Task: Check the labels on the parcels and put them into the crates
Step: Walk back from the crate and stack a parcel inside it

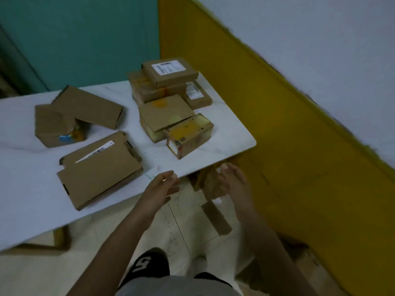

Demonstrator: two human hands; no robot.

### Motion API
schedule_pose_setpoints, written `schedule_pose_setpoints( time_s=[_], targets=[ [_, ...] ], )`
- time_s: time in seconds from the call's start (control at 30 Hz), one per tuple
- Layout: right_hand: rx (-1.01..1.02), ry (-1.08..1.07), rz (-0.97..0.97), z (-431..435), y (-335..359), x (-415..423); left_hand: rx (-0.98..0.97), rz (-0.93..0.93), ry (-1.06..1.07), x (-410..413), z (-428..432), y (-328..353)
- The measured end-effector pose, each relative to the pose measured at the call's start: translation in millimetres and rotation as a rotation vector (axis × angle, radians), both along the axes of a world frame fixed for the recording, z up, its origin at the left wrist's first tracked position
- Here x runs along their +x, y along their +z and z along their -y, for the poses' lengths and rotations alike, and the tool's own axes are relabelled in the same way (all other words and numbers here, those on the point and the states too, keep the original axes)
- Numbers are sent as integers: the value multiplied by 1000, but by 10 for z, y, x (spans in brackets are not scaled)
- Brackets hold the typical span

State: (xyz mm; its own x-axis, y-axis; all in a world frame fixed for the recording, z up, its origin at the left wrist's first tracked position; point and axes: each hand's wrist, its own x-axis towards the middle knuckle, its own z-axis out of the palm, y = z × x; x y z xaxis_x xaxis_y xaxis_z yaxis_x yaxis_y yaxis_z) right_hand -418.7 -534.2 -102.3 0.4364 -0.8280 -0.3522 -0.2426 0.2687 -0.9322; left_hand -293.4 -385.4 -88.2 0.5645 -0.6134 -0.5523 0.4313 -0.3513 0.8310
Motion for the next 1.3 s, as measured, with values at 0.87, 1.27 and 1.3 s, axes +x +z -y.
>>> schedule_pose_setpoints(
  time_s=[0.87,1.27,1.3],
  targets=[
    [-421,546,-200,1903,-292,2294,228,32,380,1672,1233,-861],
    [-399,870,-244,2217,-629,2741,193,99,661,1665,1475,-782],
    [-411,847,-195,2208,-588,2656,173,109,708,1581,1462,-735]
  ],
)
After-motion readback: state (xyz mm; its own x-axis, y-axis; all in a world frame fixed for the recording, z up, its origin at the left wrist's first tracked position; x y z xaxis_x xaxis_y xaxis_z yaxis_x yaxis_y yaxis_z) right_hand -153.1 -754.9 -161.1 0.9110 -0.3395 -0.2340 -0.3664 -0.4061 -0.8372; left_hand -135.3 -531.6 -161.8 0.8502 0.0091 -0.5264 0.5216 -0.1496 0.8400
